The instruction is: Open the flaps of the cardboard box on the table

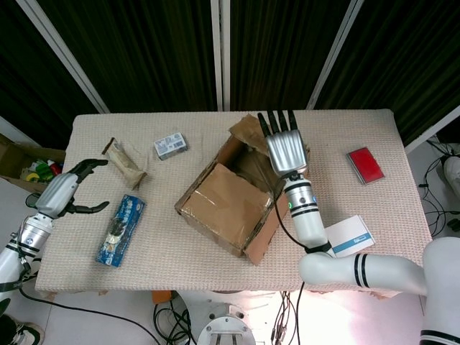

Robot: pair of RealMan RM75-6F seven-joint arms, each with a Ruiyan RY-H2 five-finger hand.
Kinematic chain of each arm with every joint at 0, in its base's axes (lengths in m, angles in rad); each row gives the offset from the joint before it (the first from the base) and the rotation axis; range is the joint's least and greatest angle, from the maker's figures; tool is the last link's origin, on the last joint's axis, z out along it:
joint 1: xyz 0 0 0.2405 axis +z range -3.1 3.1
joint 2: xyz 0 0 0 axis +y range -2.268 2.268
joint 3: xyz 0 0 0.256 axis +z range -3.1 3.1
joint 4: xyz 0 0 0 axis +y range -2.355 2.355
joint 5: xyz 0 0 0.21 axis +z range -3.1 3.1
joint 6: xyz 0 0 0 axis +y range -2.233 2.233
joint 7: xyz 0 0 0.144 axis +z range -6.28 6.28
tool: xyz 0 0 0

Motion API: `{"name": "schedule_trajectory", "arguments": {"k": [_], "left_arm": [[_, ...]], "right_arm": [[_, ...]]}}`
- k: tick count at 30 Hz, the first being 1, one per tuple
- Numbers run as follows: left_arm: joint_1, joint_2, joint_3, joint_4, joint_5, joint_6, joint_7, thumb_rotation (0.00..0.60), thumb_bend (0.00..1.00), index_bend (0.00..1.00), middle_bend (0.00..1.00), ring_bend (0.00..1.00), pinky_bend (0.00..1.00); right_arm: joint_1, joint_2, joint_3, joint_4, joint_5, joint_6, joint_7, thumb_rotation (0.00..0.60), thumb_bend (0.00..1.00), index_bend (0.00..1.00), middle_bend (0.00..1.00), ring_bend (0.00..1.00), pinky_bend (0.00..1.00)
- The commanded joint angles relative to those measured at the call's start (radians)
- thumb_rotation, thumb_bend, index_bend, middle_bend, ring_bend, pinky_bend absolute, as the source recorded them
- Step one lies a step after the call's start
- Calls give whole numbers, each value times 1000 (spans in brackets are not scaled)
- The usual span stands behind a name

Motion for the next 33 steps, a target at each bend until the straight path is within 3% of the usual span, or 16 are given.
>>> {"name": "schedule_trajectory", "arguments": {"k": [1,9,21,25,28,30,32,33], "left_arm": [[0,5,1,-1,-3,-5,8,517,219,130,156,105,252],[-2,13,-7,-16,-21,-15,27,518,219,129,156,105,252],[-4,25,-18,-64,-43,-26,102,516,218,129,156,105,252],[-4,38,-26,-94,-39,-12,130,519,218,129,156,105,252],[-17,60,-38,-143,2,19,197,520,219,129,156,105,251],[-33,75,-43,-183,51,38,253,464,219,129,156,105,250],[-59,90,-50,-242,102,41,318,301,216,129,156,105,249],[-79,93,-55,-276,125,31,354,257,214,129,157,105,249]], "right_arm": [[3,58,38,-11,32,14,-21,600,363,0,0,0,0],[-10,139,72,99,70,-35,21,600,362,0,0,0,0],[-44,86,46,420,75,-216,213,600,355,0,0,0,0],[-59,98,56,439,27,-245,299,600,346,0,0,0,0],[-88,144,65,382,-54,-242,394,600,344,0,0,0,0],[-110,181,64,336,-96,-235,431,600,349,0,0,0,0],[-138,229,67,271,-134,-217,465,600,352,0,0,0,0],[-156,255,73,232,-159,-200,494,600,351,0,0,0,0]]}}
